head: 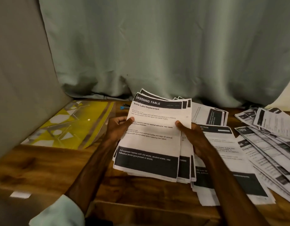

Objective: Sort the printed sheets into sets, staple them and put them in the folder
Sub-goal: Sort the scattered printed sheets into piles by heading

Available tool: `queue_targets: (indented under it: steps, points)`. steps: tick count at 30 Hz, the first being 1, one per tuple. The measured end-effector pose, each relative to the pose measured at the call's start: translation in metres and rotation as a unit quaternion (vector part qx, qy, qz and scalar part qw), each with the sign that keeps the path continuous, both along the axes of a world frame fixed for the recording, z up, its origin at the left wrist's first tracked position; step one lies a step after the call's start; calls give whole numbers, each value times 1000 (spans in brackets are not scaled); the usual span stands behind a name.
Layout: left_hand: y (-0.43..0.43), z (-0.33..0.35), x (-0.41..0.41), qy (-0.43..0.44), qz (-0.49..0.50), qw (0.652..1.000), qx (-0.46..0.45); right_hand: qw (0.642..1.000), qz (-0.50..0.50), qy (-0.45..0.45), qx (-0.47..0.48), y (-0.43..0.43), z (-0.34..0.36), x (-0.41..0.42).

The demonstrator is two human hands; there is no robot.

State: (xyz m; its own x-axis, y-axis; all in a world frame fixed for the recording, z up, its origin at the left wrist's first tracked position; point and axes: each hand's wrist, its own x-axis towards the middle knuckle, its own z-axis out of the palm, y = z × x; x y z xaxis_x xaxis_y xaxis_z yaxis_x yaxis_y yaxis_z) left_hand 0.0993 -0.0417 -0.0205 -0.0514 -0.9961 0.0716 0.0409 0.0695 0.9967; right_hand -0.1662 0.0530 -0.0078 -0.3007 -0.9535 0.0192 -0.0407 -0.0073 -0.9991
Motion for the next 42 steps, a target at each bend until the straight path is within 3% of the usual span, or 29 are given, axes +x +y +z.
queue_targets:
  steps: [6,13,18,24,29,36,39,40,42]
  points:
    - [-1,-26,1,-59,-65,996,-24,1000,-31,-3,4,10,-20,-12]
    - [-13,-23,40,-141,13,988,-66,998,-67,-22,1,12,-18,-19]
    - [-27,-25,99,-321,91,931,-149,995,-92,4,-25,16,-7,-31]
    - [-23,-44,103,-400,102,892,-183,980,-162,-12,-113,26,22,-47]
    - [-17,-43,80,-396,113,882,-230,974,-184,-43,-128,33,43,-48]
    - [-16,-41,75,-448,158,868,-142,993,-102,15,-57,39,33,-35]
    - [-9,-32,77,-473,194,828,-232,996,-80,24,-40,38,22,-24]
    - [-5,-29,70,-455,203,829,-255,997,-73,20,-34,37,19,-20]
    - [14,-10,46,-365,168,887,-230,998,-62,14,-28,36,14,-12]
